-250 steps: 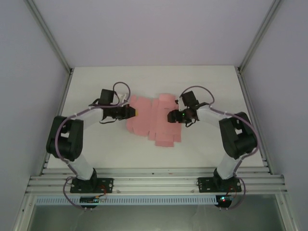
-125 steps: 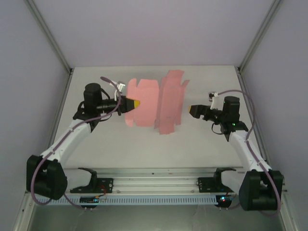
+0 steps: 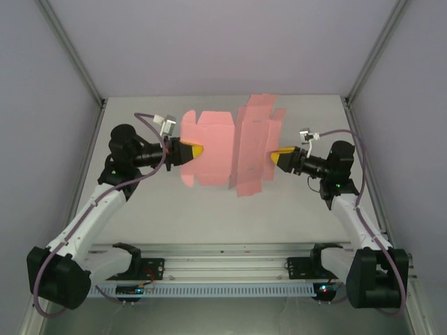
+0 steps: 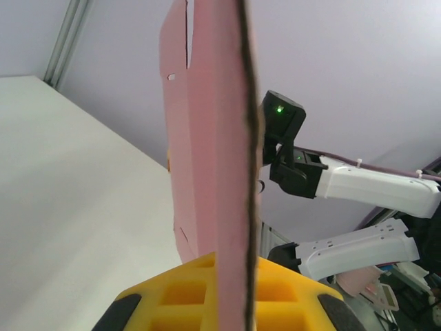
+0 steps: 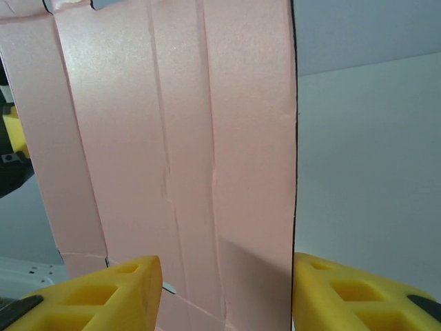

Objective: Assemble paper box

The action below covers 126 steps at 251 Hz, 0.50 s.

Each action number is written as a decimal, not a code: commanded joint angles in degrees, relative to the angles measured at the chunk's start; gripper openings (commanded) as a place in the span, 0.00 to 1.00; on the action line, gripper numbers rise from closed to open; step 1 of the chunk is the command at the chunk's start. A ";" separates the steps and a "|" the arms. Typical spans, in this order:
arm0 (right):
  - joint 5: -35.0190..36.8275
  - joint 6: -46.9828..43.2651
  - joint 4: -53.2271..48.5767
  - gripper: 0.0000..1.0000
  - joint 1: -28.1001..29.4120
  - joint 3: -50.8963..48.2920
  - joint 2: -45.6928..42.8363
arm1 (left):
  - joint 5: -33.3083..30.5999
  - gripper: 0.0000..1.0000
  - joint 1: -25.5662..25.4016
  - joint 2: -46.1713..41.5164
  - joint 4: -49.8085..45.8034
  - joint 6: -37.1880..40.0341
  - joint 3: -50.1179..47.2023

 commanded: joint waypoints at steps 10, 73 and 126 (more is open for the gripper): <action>-5.29 4.07 7.00 0.55 0.03 -0.13 1.47 | 0.50 0.00 -0.40 -2.20 5.23 -1.66 0.23; -6.52 4.73 9.59 0.45 -0.38 1.36 5.00 | 0.35 0.00 -0.47 -4.06 4.47 -0.75 -0.73; -8.52 18.10 29.54 0.00 -0.36 -1.18 7.18 | -3.74 0.00 -0.47 -4.07 0.10 1.83 -1.77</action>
